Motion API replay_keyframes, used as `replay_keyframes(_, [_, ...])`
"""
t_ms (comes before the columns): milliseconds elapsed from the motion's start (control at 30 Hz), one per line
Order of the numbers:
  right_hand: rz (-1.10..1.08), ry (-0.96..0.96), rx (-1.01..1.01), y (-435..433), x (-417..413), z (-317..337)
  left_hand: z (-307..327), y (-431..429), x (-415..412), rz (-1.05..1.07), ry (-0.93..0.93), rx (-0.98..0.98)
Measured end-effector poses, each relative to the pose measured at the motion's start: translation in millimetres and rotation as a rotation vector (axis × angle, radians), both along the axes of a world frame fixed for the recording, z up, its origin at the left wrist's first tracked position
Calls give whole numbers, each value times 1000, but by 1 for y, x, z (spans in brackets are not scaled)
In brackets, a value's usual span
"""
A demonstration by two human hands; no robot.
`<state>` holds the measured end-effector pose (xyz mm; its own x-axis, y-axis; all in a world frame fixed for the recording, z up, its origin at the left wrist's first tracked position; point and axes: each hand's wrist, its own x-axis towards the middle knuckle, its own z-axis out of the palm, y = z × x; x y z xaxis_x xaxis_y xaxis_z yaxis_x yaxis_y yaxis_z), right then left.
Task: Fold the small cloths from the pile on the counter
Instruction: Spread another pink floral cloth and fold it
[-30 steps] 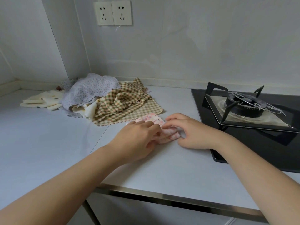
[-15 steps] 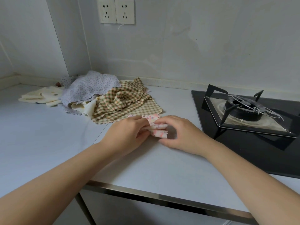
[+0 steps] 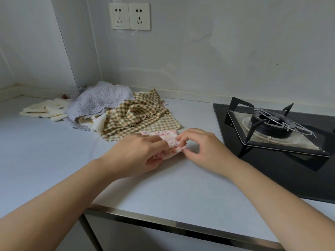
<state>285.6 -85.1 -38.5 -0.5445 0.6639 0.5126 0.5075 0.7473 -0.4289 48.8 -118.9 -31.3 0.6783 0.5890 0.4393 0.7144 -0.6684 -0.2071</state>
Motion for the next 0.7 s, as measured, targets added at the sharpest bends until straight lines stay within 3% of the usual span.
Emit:
replay_keyframes(200, [22, -137, 156, 5, -3, -5, 1, 0, -1, -23, -20, 18])
replay_keyframes(367, [-44, -89, 157, 8, 1, -7, 7, -1, -7, -82, -18, -35])
replay_keyframes(700, [-119, 46, 157, 10, 5, -2, 19, 2, -18, 9, 28, 140])
